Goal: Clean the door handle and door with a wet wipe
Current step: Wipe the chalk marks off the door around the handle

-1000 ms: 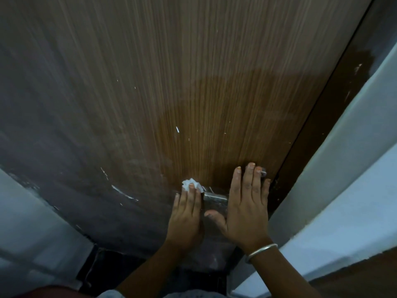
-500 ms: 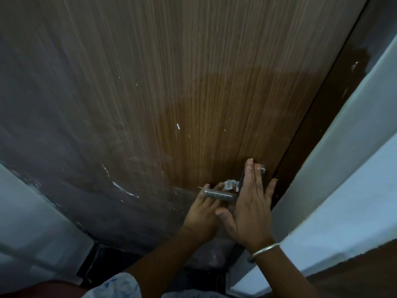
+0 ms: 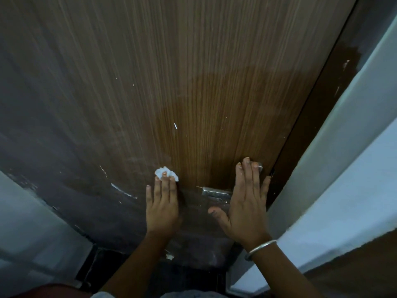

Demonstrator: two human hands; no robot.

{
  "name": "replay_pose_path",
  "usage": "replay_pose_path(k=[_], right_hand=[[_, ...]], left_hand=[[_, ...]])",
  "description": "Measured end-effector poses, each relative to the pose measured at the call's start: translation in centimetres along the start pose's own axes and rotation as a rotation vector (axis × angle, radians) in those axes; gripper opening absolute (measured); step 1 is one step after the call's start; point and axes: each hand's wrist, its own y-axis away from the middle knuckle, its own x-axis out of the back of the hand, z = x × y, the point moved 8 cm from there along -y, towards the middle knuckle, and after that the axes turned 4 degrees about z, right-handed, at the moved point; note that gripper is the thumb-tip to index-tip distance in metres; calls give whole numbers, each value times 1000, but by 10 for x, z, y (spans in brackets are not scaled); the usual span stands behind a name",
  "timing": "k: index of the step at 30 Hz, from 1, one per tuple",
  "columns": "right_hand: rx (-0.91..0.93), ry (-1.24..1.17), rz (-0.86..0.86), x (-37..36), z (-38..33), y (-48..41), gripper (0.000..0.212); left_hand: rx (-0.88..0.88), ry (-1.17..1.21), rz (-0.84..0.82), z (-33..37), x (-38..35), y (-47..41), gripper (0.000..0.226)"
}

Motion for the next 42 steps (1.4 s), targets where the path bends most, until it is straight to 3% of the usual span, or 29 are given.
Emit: replay_pose_path(k=[2,8,13,18,23,29,36,42], right_hand=[[10,-13,4,0,0,1,102],[21,-163,50,3,-5,-1,102],[15,-415,82,6,-2,1,101],[29,-406,89,8,-1,1,93],[43,-395,91,11,0,2,90],[45,-371,81,9,1,2,89],[58,-402,74,6,4,4,94],[75,-393,95,7,2,3,93]], left_hand=[[78,59,-10,-8,-2,-3,96],[74,221,64,10,3,-2,100],[-82,209,63,50,-10,8,87],[-318,309,110,102,-19,22,81],[-494,195,31,132,-31,22,79],[-538,92,-6,126,-39,21,74],[-472,68,-2,99,-36,24,82],[-199,18,-27,46,-37,16,98]])
